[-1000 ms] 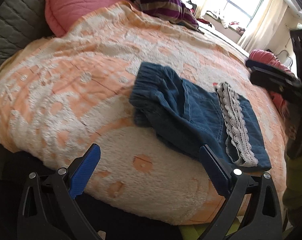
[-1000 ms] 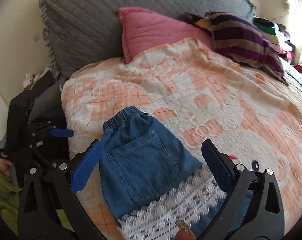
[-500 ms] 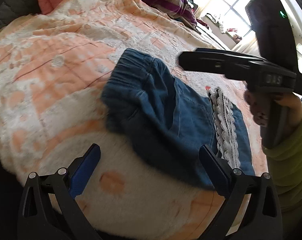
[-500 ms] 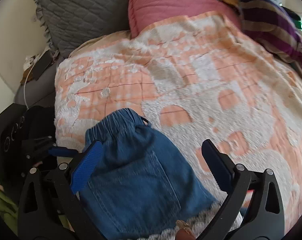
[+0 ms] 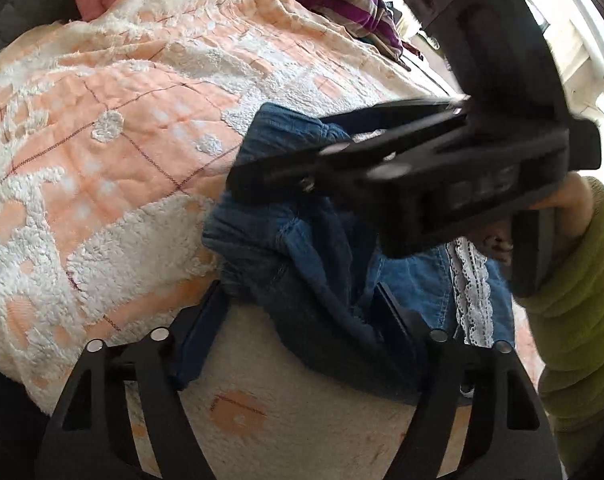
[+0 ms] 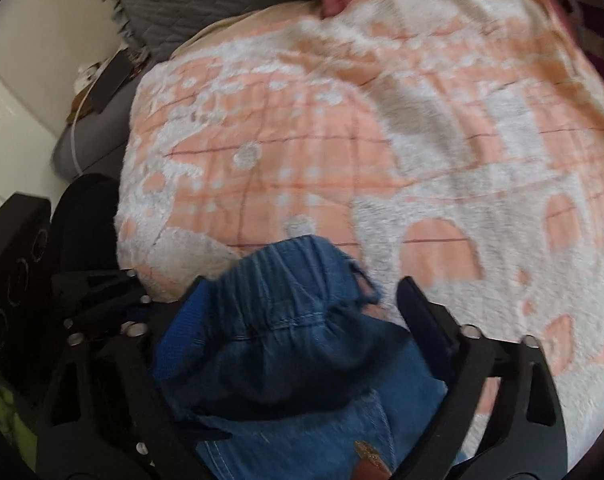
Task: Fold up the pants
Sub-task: 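Grasp the waistband with the left gripper and fold it over the lace end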
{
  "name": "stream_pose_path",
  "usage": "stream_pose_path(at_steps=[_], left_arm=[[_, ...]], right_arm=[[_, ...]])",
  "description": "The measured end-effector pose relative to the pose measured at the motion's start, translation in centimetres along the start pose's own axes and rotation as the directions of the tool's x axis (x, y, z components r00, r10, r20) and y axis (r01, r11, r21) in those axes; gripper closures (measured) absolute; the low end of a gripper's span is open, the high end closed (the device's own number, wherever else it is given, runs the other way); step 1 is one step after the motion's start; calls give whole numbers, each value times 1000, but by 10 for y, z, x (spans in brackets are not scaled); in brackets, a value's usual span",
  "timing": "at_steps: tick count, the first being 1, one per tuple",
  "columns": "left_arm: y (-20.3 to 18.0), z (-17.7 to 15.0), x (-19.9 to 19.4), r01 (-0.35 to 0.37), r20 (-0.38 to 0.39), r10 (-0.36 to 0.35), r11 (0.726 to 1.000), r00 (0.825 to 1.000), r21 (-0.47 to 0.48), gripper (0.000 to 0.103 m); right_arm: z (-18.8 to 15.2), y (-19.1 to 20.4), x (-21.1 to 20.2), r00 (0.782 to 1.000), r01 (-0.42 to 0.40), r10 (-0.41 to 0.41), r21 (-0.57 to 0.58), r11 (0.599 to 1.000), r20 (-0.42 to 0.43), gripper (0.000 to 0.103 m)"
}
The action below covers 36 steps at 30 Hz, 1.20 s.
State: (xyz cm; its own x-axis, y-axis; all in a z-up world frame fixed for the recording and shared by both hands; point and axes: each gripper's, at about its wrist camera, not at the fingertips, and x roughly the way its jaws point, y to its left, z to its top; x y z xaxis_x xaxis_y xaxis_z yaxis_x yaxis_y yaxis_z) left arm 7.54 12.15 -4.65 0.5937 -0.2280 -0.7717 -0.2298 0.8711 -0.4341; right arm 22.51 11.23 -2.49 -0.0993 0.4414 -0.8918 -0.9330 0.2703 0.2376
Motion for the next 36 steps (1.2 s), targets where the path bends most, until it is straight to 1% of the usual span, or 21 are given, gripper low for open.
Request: stream_pose_path(at_steps=[1,2,3,4,6,9,14,16,17,20,22,24,28,29,31,32,34,35,36], left_arm=[[0,0,0,2,0,-2,1000,1000,1,32],[1,-1,0,4,1,-4,1000,1000,0,32],[1,-1,0,7,4,-7,1000,1000,-2,32],[1,-1,0,11,7,-11,1000,1000,-3,32],[1,-3,-3,24,18,-24,1000,1000,-11,32],[1,-9,-12,44,31,-43,999,999,-17,32],[-7,-16,-24,117,45,-116,993,992,-15,27],[-18,-20,-24,120,40,-121,993,992,8,25],[-23,-20,-24,135,37,-135,991,990,13,25],[-38,-20,-21,209,13,-209,978,978,17,25],[-49,-20,-20,237,1,-238,971,971,38,29],[-61,-20,-21,277,-8,-277,959,961,59,35],[-88,-21,-23,314,-20,-314,943,949,111,35],[-101,-23,-22,322,-25,-322,938,946,126,35],[-119,-25,-19,342,-44,-340,925,940,165,35],[-123,-26,-18,351,-51,-348,920,936,175,35],[-141,-32,-10,383,-94,-372,901,924,202,35],[-145,-36,-7,402,-118,-385,891,915,212,35],[-149,-40,-3,425,-151,-400,878,904,220,35]], right_arm=[[-1,0,3,1000,-11,11,1,1000,-6,38],[-2,0,4,1000,-3,3,-7,1000,1,43],[-4,0,2,1000,-9,9,-5,1000,14,49],[-5,0,0,1000,-13,13,0,1000,24,52],[-11,-1,-14,998,-19,18,14,1000,67,68],[-24,-2,-41,989,-35,29,36,999,147,75],[-54,-3,-89,958,-66,48,55,996,282,76],[-70,-4,-105,944,-82,56,67,994,326,76],[-75,-6,-112,939,-88,59,71,994,340,76],[-96,-11,-132,921,-93,52,89,992,386,76],[-113,-14,-146,909,-93,41,105,990,415,76],[-128,-16,-157,899,-87,28,116,989,438,76],[-154,-23,-175,878,-78,-3,149,986,478,76],[-162,-26,-180,872,-77,-11,159,984,490,75],[-177,-31,-186,861,-72,-34,188,980,508,68],[-190,-37,-190,851,-67,-63,226,972,521,64],[-208,-45,-194,841,-74,-89,276,958,534,60],[-225,-51,-197,829,-73,-118,316,946,546,56],[-233,-53,-198,824,-73,-136,340,937,551,55]])
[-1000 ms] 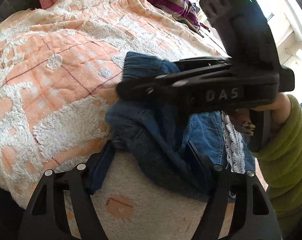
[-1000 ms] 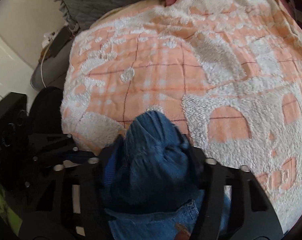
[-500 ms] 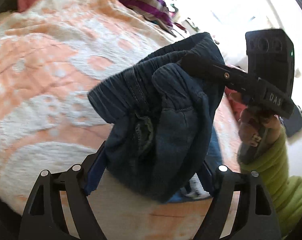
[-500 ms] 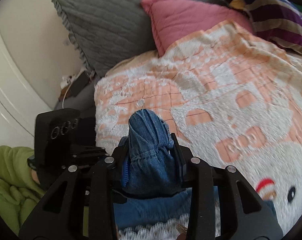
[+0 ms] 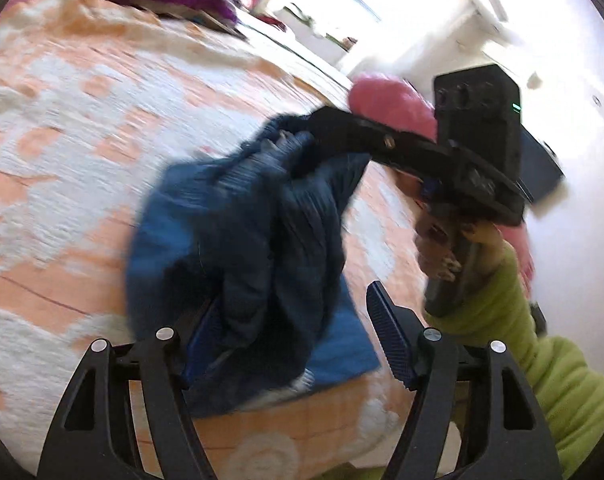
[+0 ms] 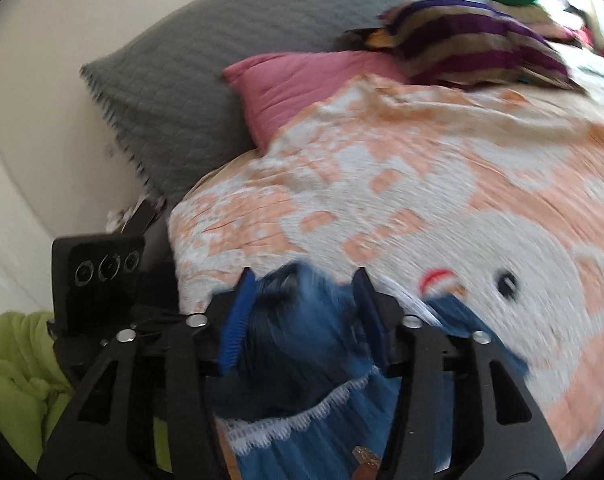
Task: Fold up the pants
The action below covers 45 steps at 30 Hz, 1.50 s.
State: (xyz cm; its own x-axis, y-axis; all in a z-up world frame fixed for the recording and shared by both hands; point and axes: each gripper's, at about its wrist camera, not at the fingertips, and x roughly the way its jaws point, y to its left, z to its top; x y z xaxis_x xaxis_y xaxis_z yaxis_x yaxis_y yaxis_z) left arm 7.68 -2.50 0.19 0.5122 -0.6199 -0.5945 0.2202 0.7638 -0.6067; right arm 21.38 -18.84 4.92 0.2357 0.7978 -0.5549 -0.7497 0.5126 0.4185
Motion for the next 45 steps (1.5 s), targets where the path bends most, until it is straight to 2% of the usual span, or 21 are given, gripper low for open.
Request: stream_pose_path(at_steps=[2,4,7,9,10,12,15,17,18,20,24,26,30,32,34,38,42,45], left_arm=[[-4,-6,11,27,-43,-26,999,999,21,35],[-1,-6,20,33,-68,-32,999,997,24,33],[-4,-7,28,7,-83,-3,999,997,47,33],[-6,-9,30,-3,-91,8,998,996,58,33],[-11,-15,27,-7,-93,13,998,996,67,33],[-13,-19,26,-11,-100,20,996,995,88,33],[-22,-28,20,-38,-93,50,991,994,127,31],[-26,-29,10,-68,-62,79,984,995,163,16],[-27,-27,8,-95,-45,104,979,994,178,5],[-27,-25,-1,-192,-3,197,958,980,215,5],[-21,-19,-17,-262,39,259,947,965,188,5],[-18,-15,-21,-312,58,307,933,950,181,5],[-9,-12,-31,-430,103,417,886,903,174,5],[-5,-8,-37,-452,109,440,879,891,150,5],[1,-5,-44,-487,125,473,864,872,127,5],[6,1,-58,-527,152,511,846,846,87,5],[10,9,-64,-537,162,522,841,837,63,5],[13,19,-65,-506,155,495,861,855,43,5]], right_arm=[[-19,-12,-8,998,67,-66,49,997,-3,54],[-31,-14,-10,996,90,-90,64,994,-7,53],[-49,-13,-8,993,121,-119,76,990,-28,52],[-61,-15,-1,976,209,-204,56,976,-78,52],[-68,-16,3,957,272,-267,28,962,-113,52],[-75,-20,8,934,332,-329,-3,943,-142,50],[-77,-21,5,938,327,-323,16,945,-128,48],[-75,-14,-3,944,318,-316,3,948,-95,47],[-75,-12,-7,943,323,-322,0,946,-84,44],[-73,-6,-18,937,345,-345,-5,939,-46,37],[-76,1,-39,925,380,-380,7,925,10,27],[-78,7,-47,922,385,-385,3,923,35,25],[-83,25,-62,913,405,-400,-41,914,82,20],[-86,34,-69,911,407,-400,-71,911,99,19],[-88,45,-72,911,408,-397,-109,907,111,19],[-95,69,-70,922,385,-370,-190,903,113,19],[-103,94,-61,940,340,-327,-286,896,94,19],[-109,112,-47,954,295,-292,-354,888,64,19]])
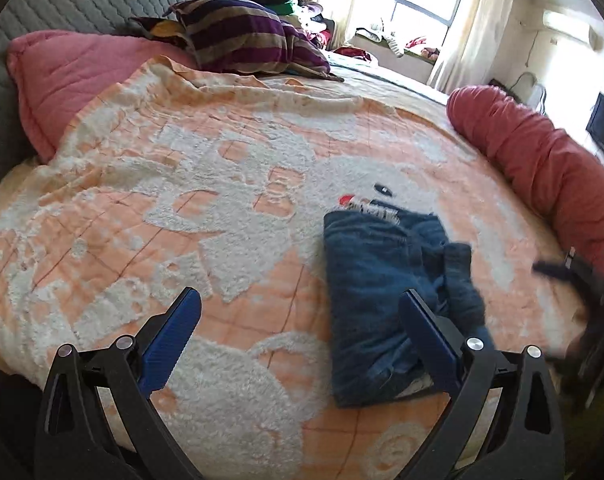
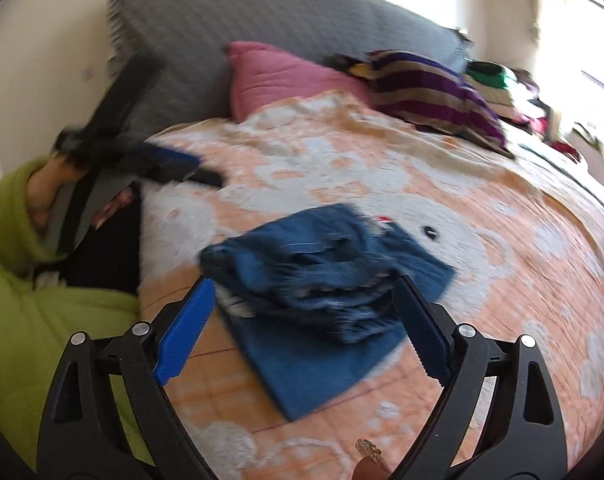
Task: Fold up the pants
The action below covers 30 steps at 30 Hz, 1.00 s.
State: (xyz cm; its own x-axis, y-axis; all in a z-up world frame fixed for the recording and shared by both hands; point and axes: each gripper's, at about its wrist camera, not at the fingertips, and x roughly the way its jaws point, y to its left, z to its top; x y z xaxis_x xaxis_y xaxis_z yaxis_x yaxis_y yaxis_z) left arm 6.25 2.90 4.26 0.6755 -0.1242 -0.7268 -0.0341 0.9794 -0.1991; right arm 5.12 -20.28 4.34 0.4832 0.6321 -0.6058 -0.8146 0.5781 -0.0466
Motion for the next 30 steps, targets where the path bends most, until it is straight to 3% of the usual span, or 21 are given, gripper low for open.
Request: stream_pose_path(at_steps=[5,9,10,12,16,19,20,21,22,25,30], left_arm=[[-1,16,23,68,-43,-69,997,997,-22,5],[-12,26,47,82,-101,-81,997,992,1,9],[-16,28,52,88,-112,-86,996,990,10,24],[-24,32,64,101,-147,-95,994,985,33,44],[-32,32,89,135,-210,-125,990,970,37,67],[-34,28,104,147,-236,-136,989,962,29,67],[-35,27,107,147,-242,-135,989,961,30,67],[-35,25,111,143,-248,-132,989,960,29,67],[-35,23,114,142,-252,-130,989,959,29,67],[-34,21,118,143,-251,-132,989,959,27,67],[-34,20,120,147,-230,-135,988,964,36,66]], right_arm=[[2,27,20,997,-72,70,-65,995,-40,33],[5,38,38,993,-100,92,-109,989,-80,47],[6,39,44,992,-106,95,-123,987,-88,49],[10,42,55,989,-105,88,-145,984,-115,58],[15,48,72,987,-112,85,-206,972,-138,63],[18,51,87,987,-92,54,-253,963,-151,72],[18,50,91,985,-106,66,-259,960,-158,79],[17,50,95,981,-138,96,-254,957,-170,94],[16,49,97,976,-162,119,-243,956,-181,99],[11,51,78,962,-233,191,-221,947,-197,101],[-9,51,70,959,-230,182,-220,948,-219,103]])
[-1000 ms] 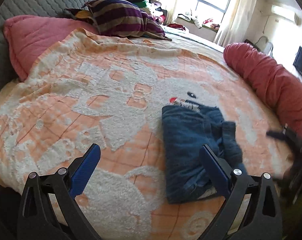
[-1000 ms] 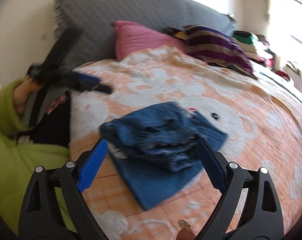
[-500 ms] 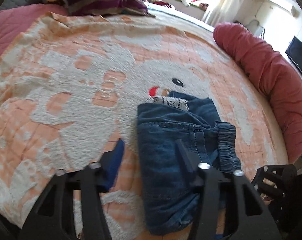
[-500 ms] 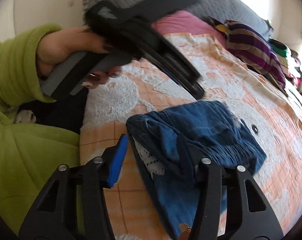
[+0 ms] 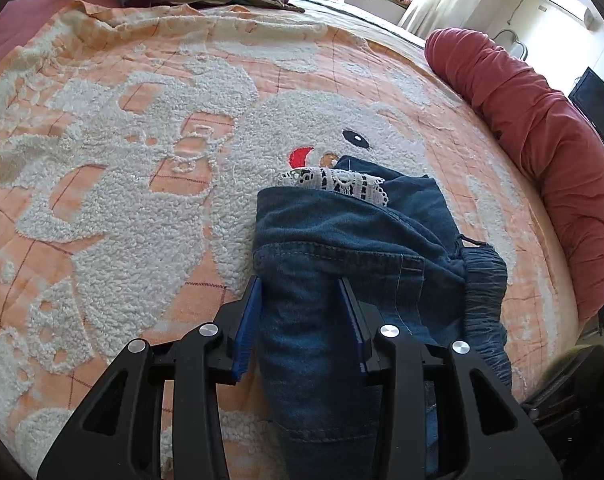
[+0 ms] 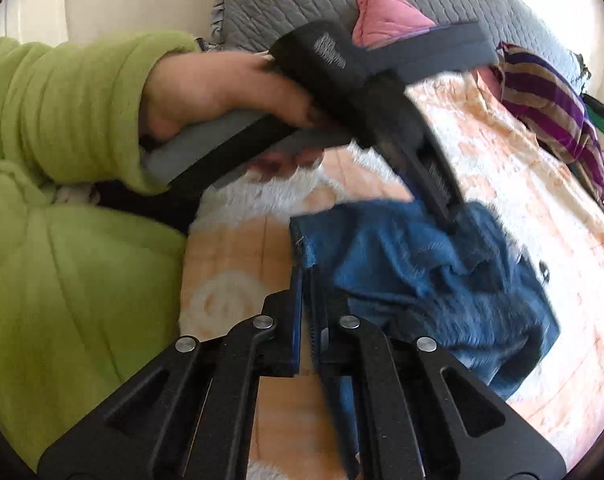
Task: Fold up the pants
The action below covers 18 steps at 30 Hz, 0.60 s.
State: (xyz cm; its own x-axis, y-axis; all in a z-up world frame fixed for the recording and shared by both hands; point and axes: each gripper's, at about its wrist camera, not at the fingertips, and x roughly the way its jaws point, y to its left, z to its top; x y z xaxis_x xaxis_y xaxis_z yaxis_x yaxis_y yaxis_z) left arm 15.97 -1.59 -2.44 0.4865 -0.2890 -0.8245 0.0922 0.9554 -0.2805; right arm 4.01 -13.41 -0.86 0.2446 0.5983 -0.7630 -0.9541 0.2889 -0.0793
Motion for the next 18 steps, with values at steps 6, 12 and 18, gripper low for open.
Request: stream_pose_path(at_steps=[6,12,18], left_arm=[[2,-6,-5,-8,20,8,1000,1000,-9,55],[-1,-9,-19,-4,60,4,1000,998,-3,48],[-10,-11,-34,-33,99,31,999,995,28,37]], right_arm=[[-5,-7,-2,1000,-8,6,67,998,26,103],[-9,-8,-9,999,0,-4,114,994,41,102],[-9,-2,-12,998,-8,0,136,991,60,93]])
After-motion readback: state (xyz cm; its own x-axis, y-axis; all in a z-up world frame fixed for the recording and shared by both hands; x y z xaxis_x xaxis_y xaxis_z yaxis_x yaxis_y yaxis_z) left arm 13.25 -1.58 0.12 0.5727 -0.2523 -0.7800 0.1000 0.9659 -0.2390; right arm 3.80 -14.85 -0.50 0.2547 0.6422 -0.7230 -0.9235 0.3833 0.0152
